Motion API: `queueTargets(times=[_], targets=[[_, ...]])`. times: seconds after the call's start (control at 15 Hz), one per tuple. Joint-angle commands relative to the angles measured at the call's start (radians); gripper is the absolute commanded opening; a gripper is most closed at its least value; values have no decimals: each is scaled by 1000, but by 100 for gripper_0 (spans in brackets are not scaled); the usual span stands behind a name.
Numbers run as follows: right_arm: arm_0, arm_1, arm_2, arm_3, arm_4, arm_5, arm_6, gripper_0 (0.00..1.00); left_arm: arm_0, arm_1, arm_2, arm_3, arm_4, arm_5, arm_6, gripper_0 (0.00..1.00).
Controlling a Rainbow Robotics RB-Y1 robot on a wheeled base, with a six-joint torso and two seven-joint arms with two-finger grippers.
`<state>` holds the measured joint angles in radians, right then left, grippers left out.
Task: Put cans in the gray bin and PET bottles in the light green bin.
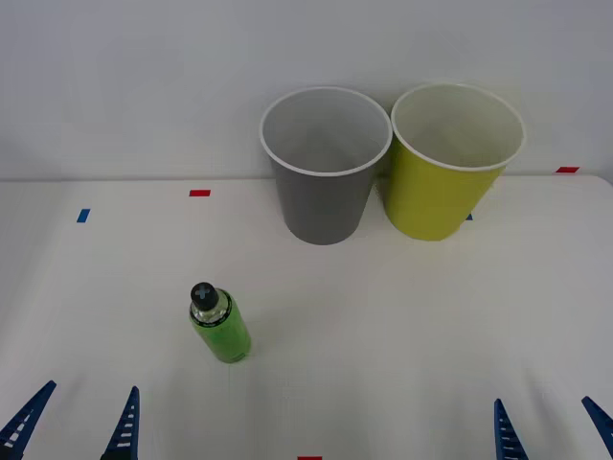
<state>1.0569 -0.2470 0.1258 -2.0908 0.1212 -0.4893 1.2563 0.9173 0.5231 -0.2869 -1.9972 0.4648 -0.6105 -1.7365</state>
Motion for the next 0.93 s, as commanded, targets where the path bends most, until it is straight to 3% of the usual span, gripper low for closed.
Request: queueTargets(times=[0.07, 0.93], targets=[[0, 0, 0, 0, 0, 0, 0, 100, 0, 0, 0, 0, 0, 0, 0, 100], [0, 0, 0, 0, 0, 0, 0, 100, 0, 0, 0, 0, 0, 0, 0, 100]])
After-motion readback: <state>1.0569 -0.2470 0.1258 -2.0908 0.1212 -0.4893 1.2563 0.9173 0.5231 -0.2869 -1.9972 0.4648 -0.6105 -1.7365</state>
